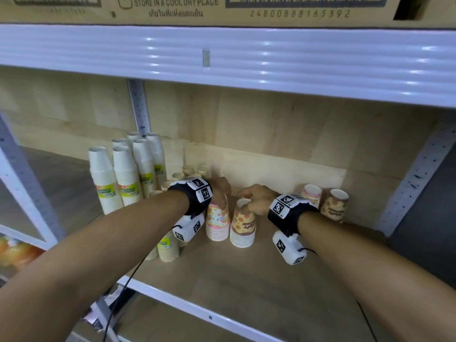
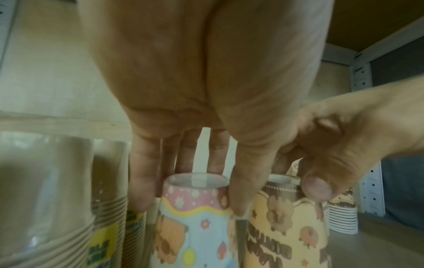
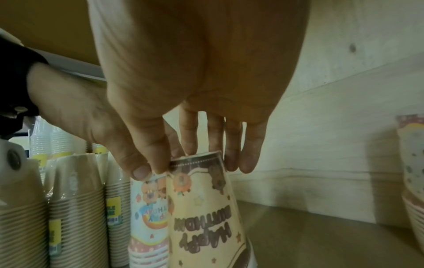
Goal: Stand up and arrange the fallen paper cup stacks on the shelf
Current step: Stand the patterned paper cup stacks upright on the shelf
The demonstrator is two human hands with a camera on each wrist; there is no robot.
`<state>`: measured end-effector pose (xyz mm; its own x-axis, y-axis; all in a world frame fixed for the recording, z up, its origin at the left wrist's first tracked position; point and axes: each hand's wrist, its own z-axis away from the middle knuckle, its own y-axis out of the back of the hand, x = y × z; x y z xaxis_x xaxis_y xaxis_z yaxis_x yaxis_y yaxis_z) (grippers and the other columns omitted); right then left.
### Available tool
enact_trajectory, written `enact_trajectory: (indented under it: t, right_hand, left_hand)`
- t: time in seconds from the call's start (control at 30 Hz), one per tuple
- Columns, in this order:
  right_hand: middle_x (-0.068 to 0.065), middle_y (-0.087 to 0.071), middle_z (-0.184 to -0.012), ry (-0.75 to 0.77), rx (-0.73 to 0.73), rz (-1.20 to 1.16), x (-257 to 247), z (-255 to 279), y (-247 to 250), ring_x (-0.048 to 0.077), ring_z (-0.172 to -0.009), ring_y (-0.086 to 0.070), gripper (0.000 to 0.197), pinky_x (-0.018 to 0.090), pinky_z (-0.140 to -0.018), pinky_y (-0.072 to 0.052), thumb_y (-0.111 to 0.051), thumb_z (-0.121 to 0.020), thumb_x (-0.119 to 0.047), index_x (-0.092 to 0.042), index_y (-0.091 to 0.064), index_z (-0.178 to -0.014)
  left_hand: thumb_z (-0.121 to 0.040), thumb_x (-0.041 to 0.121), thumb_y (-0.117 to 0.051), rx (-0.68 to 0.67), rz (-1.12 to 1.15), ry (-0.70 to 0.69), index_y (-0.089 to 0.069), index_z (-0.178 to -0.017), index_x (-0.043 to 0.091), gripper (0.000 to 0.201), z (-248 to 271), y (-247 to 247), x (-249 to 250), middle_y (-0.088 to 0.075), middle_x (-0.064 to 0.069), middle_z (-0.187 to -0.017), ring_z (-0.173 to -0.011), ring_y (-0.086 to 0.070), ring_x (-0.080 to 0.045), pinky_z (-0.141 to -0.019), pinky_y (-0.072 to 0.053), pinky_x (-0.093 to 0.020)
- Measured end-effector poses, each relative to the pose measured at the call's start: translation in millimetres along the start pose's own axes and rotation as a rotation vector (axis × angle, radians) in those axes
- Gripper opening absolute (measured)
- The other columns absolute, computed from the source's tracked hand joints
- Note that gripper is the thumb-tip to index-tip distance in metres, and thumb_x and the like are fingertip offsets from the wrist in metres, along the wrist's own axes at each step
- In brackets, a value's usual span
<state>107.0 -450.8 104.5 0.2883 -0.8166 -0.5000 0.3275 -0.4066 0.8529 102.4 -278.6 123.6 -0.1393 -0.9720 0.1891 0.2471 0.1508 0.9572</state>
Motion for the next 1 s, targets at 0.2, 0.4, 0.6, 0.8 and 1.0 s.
enact_trajectory:
  t: [0.2,0.4,0.6,0.8,1.0]
  right_hand:
    - [0.0,-0.06,-0.131,0.003,0.014,0.009,0.2,-1.3,-3.4,0.022,-0.118,-0.057,0.051,0.029,-0.093,-0.047,-0.072,-0.078,-0.018,-0.022,-0.063,-0.127]
    - [0.001,-0.064,-0.117,0.001,0.057,-0.006,3.1,0.3,-2.3,0.019,-0.101,-0.06,0.045,0.026,-0.082,-0.048,-0.075,-0.075,-0.022,-0.02,-0.067,-0.12]
    - [0.004,-0.066,-0.108,-0.011,0.093,0.019,9.0,8.8,3.7,0.018,-0.091,-0.059,0.037,0.028,-0.08,-0.052,-0.072,-0.077,-0.026,-0.019,-0.069,-0.113]
    - [-0.002,-0.065,-0.103,-0.058,0.135,0.009,23.7,25.1,19.2,0.016,-0.092,-0.061,0.037,0.025,-0.075,-0.048,-0.073,-0.075,-0.031,-0.022,-0.069,-0.111]
    - [-0.003,-0.062,-0.105,-0.155,0.191,0.059,49.7,46.3,41.8,0.016,-0.095,-0.059,0.042,0.026,-0.074,-0.046,-0.072,-0.073,-0.037,-0.025,-0.067,-0.112]
  left_hand:
    - [-0.084,0.016,-0.074,0.013,0.055,-0.018,-0.062,-0.127,0.01,0.045,0.1,-6.3,-3.8,-0.063,-0.008,-0.127,-0.117,-0.06,-0.022,-0.086,-0.045,-0.023]
    - [-0.085,0.017,-0.073,0.026,0.057,-0.024,-0.064,-0.126,0.012,0.042,-0.1,-5.5,-4.9,-0.063,-0.006,-0.126,-0.117,-0.061,-0.021,-0.085,-0.045,-0.022]
    - [-0.084,0.018,-0.074,0.025,0.036,-0.053,-0.062,-0.126,0.013,0.044,-0.1,-1.6,2.2,-0.06,-0.004,-0.129,-0.116,-0.059,-0.022,-0.083,-0.045,-0.022]
    - [-0.083,0.016,-0.073,0.03,-0.004,-0.146,-0.057,-0.134,0.014,0.054,-3.6,3.7,29.8,-0.047,-0.006,-0.139,-0.125,-0.047,-0.023,-0.082,-0.037,-0.02]
    - [-0.082,0.018,-0.074,0.009,-0.04,-0.238,-0.058,-0.134,0.02,0.055,-10.9,7.2,64.8,-0.049,-0.005,-0.138,-0.122,-0.051,-0.024,-0.083,-0.042,-0.024]
